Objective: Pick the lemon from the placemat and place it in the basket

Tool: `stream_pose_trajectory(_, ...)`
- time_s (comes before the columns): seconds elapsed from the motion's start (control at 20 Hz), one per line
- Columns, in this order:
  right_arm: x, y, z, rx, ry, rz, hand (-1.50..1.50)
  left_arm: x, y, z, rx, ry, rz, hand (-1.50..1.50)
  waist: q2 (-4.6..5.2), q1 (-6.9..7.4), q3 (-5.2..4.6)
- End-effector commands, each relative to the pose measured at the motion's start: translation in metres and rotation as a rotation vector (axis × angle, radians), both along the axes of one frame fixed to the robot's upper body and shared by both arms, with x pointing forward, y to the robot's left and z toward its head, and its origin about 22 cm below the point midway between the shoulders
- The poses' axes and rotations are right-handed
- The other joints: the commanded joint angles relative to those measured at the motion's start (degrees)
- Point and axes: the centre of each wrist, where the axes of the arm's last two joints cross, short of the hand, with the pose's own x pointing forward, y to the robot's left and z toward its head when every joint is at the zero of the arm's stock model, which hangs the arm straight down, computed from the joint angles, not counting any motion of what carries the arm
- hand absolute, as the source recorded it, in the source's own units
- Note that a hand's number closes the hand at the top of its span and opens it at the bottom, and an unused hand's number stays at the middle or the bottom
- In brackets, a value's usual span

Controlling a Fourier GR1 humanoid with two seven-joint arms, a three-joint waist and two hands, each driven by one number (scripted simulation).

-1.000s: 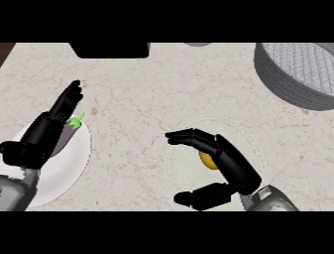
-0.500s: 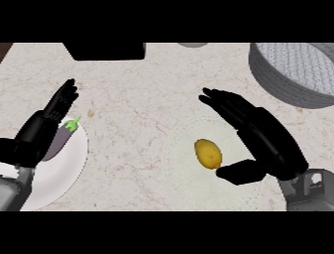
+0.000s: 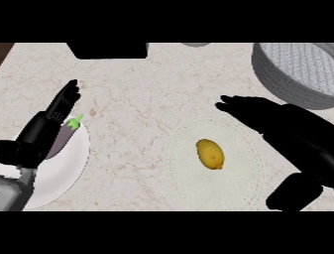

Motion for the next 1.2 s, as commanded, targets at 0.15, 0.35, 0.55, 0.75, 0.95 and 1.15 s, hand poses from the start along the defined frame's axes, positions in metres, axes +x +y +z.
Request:
stream_pose_trajectory(0.15, -0.016, -0.032, 0.026, -0.020, 0.057, -0.031, -1.50, 0.010, -0.015, -0.001, 0.000, -0.022, -0.002, 0.00, 0.32, 0.27, 0.16)
stream_pose_trajectory(0.35, -0.028, -0.043, 0.027, -0.022, 0.056, -0.031, -1.50, 0.004, 0.011, 0.000, -0.005, 0.010, 0.000, 0.00, 0.32, 0.49, 0.15)
stream_pose_trajectory(0.55, -0.018, -0.036, -0.006, 0.048, 0.048, -0.059, -1.50, 0.001, -0.004, 0.010, -0.007, 0.007, -0.019, 0.00, 0.39, 0.79, 0.18)
stream_pose_trajectory(0.75, -0.004, -0.025, -0.021, 0.112, 0.051, -0.062, -1.50, 0.015, -0.015, -0.009, -0.004, -0.022, -0.004, 0.00, 0.51, 0.71, 0.16)
stream_pose_trajectory(0.95, 0.014, -0.031, -0.075, 0.120, 0.045, -0.063, -1.50, 0.007, -0.007, -0.005, 0.002, 0.006, -0.018, 0.00, 0.62, 1.16, 0.21)
stream_pose_trajectory(1.15, 0.009, -0.024, -0.100, 0.143, 0.032, -0.063, -1.50, -0.003, -0.009, -0.007, -0.010, 0.000, -0.016, 0.00, 0.46, 0.91, 0.18)
